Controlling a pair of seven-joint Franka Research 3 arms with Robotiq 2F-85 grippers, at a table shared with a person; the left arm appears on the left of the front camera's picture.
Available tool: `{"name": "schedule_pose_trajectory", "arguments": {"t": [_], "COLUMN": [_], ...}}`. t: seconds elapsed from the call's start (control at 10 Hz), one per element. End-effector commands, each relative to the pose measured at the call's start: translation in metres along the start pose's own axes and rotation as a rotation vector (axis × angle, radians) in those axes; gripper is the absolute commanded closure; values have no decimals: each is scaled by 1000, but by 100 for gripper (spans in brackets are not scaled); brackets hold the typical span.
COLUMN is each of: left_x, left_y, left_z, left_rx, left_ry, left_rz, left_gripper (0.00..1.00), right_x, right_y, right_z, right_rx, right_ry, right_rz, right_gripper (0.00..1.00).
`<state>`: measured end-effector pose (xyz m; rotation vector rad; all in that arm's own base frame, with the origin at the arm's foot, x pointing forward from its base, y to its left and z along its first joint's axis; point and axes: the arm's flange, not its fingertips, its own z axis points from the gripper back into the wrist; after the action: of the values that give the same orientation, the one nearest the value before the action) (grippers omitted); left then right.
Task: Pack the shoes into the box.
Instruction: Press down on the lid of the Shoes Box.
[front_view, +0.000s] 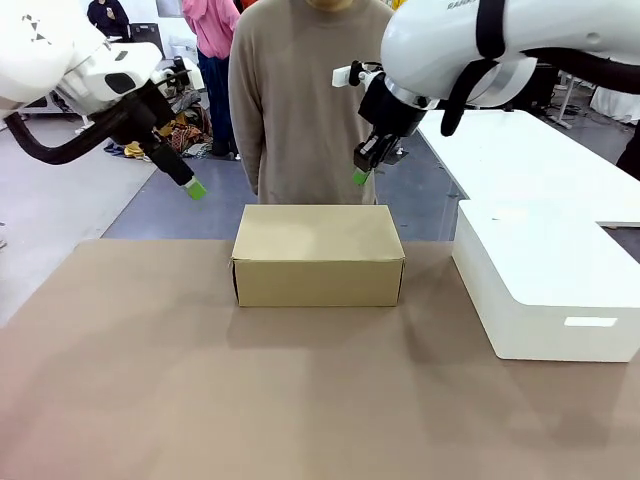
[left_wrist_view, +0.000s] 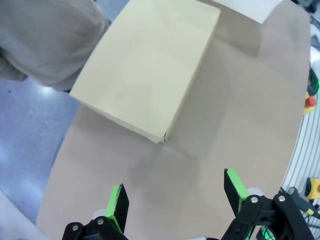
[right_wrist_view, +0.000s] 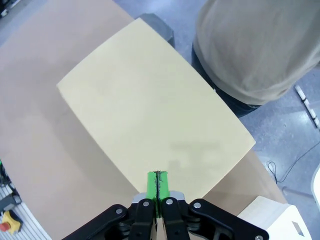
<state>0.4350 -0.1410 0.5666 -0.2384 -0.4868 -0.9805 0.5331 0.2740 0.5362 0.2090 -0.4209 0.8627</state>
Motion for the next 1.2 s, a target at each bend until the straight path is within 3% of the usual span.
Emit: {"name": "schedule_pose_trajectory", "arguments": {"t": [0.0,0.4,1.1], "left_x": [-10,-28,-23], "left_y": [-17,-22,-17], "left_z": [1,16,20], "left_rx": [53,128,103], "left_ry": [22,-30,-27], "left_rz": [56,88,86], "left_gripper": [0,0,0], "right_x": [31,61,71], "right_y": [-1,-5,-10], "right_z": [-20,-67,-139], "right_rx": [-65,-138,-180], "right_ry": [35,39,25], "right_rz": [-79,-158,-213], "right_gripper": [100,100,100]}}
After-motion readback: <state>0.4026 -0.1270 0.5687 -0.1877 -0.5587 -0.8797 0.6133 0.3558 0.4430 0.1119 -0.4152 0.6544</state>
